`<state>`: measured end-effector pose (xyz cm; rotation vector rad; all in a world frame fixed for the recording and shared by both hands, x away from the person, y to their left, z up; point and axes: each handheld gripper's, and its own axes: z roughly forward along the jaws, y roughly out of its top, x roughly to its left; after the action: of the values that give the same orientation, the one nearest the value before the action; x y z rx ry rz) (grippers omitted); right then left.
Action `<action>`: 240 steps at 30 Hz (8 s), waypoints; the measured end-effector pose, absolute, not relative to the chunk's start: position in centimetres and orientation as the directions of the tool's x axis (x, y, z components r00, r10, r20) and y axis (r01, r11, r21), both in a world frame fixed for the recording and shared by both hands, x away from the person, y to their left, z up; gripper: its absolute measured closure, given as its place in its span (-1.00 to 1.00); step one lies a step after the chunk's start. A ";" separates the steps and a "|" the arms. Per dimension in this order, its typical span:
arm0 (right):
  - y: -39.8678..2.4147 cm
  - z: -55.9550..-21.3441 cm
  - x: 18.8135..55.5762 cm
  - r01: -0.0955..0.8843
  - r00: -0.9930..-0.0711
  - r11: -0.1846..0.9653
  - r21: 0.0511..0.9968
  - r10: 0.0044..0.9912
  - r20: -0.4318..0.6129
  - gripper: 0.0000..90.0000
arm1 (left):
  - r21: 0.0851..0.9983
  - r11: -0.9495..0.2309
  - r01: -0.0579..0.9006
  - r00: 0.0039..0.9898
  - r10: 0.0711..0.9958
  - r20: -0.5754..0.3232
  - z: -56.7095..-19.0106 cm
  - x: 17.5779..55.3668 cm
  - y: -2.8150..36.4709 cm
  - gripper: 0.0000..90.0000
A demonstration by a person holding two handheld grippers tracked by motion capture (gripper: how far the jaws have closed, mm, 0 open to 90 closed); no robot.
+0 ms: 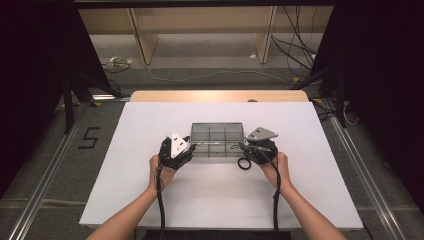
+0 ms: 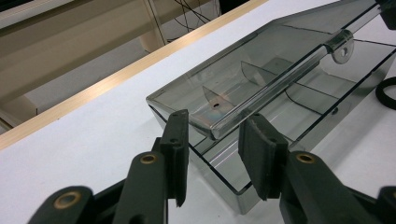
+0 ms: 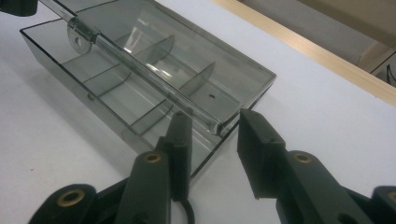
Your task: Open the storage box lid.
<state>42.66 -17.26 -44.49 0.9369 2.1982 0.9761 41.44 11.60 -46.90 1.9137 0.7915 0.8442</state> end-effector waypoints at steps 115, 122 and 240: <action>-17.0 -41.0 48.1 0.373 -0.523 0.339 0.864 0.846 -0.106 0.68 | 0.920 -0.298 0.255 0.600 0.795 0.091 -41.0 47.9 12.6 0.52; -17.0 -41.2 48.5 0.384 -0.512 0.317 0.867 0.855 -0.086 0.69 | 0.923 -0.276 0.267 0.582 0.810 0.074 -42.0 48.6 12.5 0.50; -15.3 -45.8 52.7 0.516 -0.404 0.302 0.801 0.911 -0.083 0.62 | 0.878 -0.303 0.370 0.453 0.884 0.114 -47.8 52.2 10.0 0.39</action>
<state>52.70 -15.28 -45.77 1.2644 2.0360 0.9583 52.18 10.00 -47.80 1.8733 1.0578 0.7802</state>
